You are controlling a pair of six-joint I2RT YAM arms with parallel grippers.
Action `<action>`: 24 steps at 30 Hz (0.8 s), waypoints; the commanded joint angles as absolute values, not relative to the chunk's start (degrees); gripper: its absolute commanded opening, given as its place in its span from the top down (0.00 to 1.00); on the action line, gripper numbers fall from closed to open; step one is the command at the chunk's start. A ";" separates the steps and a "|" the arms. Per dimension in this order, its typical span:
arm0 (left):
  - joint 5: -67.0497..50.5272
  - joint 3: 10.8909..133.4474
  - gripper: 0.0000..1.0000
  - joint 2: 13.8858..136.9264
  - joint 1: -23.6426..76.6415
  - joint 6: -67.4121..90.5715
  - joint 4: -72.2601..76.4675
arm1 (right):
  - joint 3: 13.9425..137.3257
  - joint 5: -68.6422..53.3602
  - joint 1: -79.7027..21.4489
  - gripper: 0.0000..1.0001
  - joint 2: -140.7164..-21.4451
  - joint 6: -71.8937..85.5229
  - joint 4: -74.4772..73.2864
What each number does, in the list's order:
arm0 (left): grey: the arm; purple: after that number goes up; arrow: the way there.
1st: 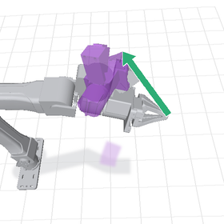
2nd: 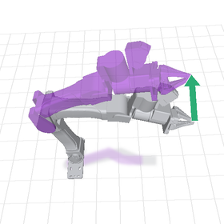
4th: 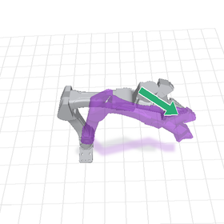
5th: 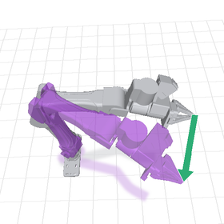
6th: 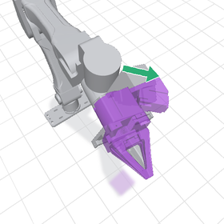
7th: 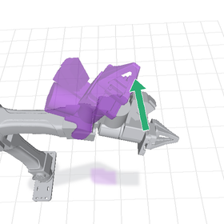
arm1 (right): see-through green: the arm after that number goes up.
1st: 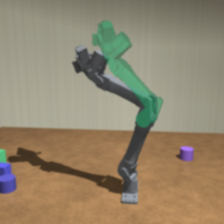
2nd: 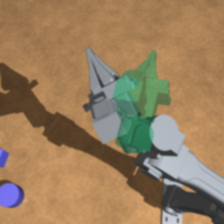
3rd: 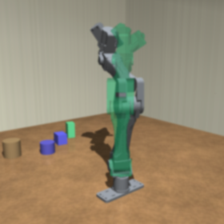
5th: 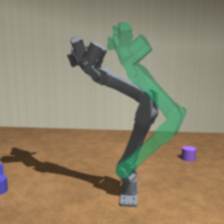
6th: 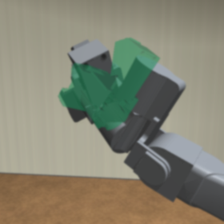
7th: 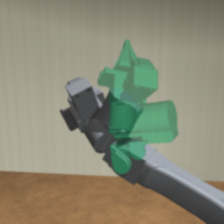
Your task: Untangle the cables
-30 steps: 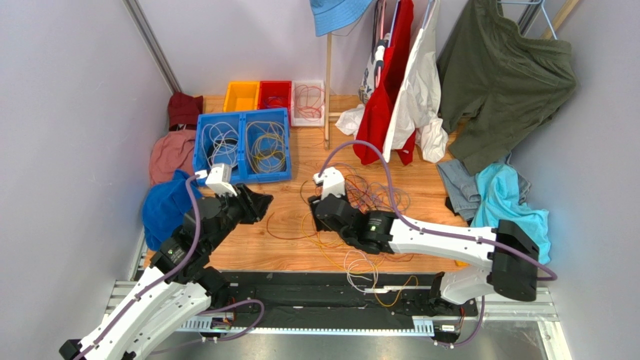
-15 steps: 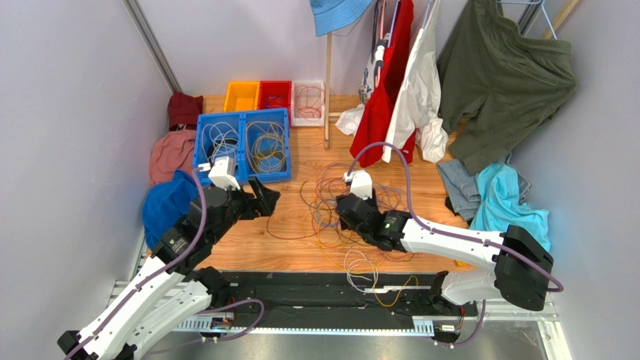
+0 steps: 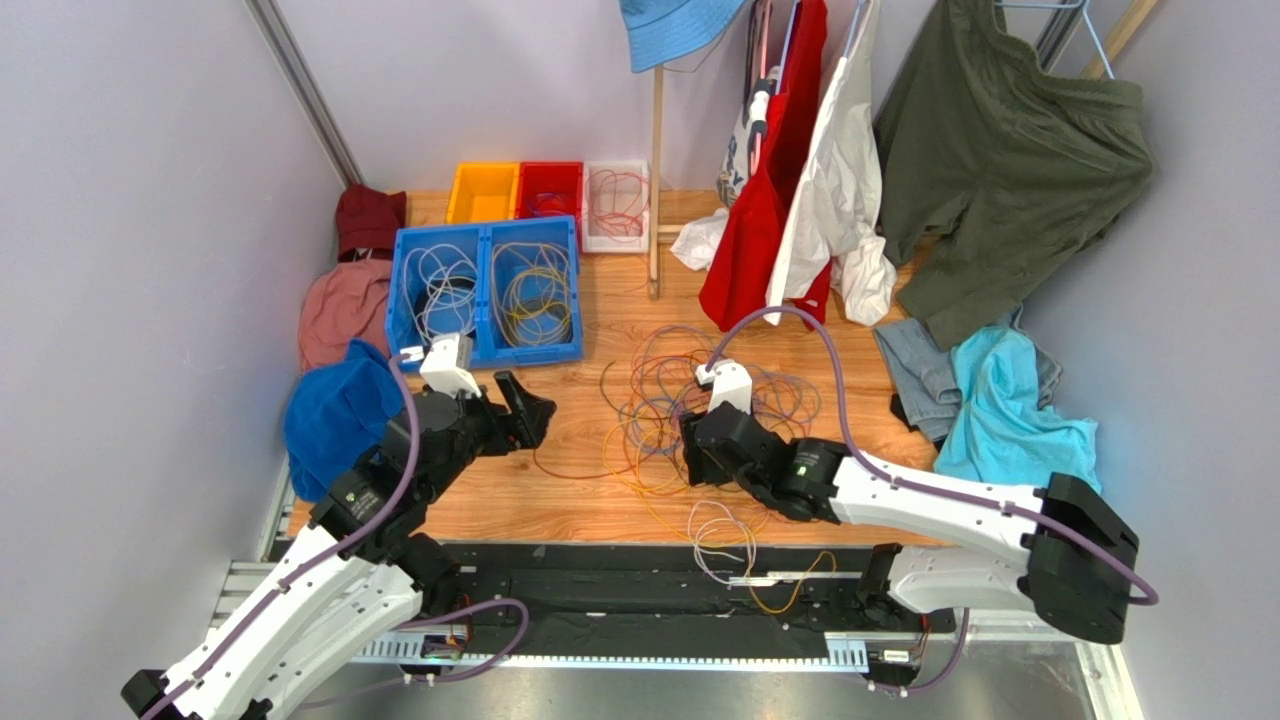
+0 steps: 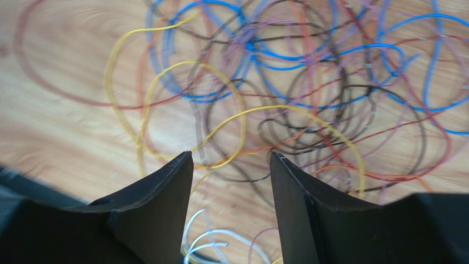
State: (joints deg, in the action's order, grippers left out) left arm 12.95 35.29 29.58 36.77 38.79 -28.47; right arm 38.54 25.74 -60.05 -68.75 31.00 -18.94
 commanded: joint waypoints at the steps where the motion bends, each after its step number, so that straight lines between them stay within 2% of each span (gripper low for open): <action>1: 12.13 34.02 0.09 29.62 37.09 40.16 -25.49 | 37.80 22.32 -62.84 0.43 -65.39 31.20 -16.43; 8: 12.92 35.85 0.11 30.15 37.09 39.99 -24.96 | 36.91 21.62 -67.84 0.44 -67.41 31.12 -14.16; 16: 13.71 36.12 0.11 29.80 37.09 40.52 -26.81 | 41.39 25.22 -77.86 0.44 -77.51 30.32 -13.98; 24: 13.01 34.98 0.11 28.83 37.09 41.13 -26.98 | 41.22 24.88 -79.19 0.44 -81.21 31.55 -12.57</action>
